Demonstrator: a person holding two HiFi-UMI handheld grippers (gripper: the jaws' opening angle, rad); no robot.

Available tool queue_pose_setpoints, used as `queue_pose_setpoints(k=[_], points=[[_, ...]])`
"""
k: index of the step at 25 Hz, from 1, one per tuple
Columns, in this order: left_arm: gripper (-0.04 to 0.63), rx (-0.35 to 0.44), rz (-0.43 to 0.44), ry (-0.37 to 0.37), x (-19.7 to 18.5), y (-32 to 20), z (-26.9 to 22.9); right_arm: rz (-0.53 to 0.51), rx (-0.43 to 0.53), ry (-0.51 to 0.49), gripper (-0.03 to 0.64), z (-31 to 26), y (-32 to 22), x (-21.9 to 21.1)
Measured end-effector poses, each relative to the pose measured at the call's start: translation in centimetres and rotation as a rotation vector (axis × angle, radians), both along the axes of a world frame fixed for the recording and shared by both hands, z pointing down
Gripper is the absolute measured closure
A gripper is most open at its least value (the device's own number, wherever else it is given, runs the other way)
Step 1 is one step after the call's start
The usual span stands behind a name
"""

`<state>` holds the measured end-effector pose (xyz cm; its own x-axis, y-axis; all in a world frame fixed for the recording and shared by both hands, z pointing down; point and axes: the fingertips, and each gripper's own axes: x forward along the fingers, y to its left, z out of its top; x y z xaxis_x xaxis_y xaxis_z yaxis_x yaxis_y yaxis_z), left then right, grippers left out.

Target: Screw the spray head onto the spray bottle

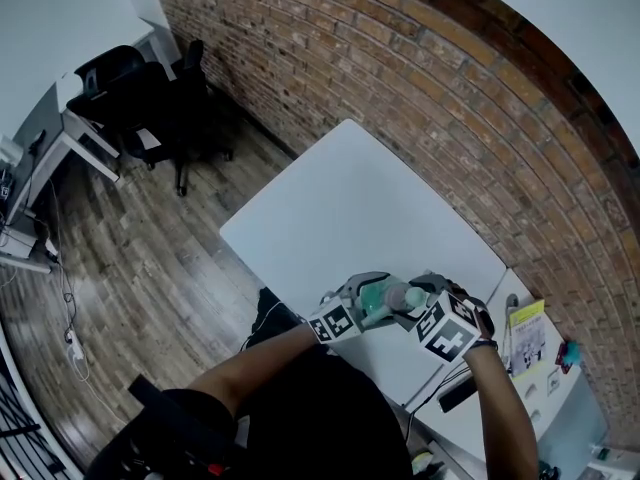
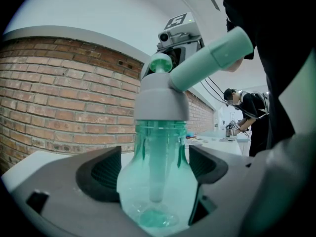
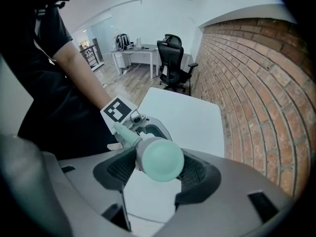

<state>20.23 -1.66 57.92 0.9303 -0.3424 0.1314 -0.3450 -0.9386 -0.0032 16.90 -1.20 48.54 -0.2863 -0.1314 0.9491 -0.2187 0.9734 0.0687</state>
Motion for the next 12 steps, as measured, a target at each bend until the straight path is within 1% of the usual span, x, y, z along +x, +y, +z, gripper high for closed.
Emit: queue_pose_setpoints(k=[3,7,9,12], points=[[0.178,0.002,-0.001,0.001,0.1,-0.1,-0.1,-0.098,0.034,0.026,0.357,-0.7,0.1,0.1],[0.178,0.000,-0.002,-0.001,0.0,-0.1,0.0,-0.318,0.055,0.044,0.357,-1.7,0.7,-0.1],[0.178,-0.001,0.000,-0.003,0.1,0.0,0.0,-0.422,0.062,0.088,0.357,-1.6,0.8,0.4],[0.178,-0.002,0.005,-0.006,0.3,-0.2,0.1,-0.498,0.050,0.149,0.357,-1.0,0.4,0.9]])
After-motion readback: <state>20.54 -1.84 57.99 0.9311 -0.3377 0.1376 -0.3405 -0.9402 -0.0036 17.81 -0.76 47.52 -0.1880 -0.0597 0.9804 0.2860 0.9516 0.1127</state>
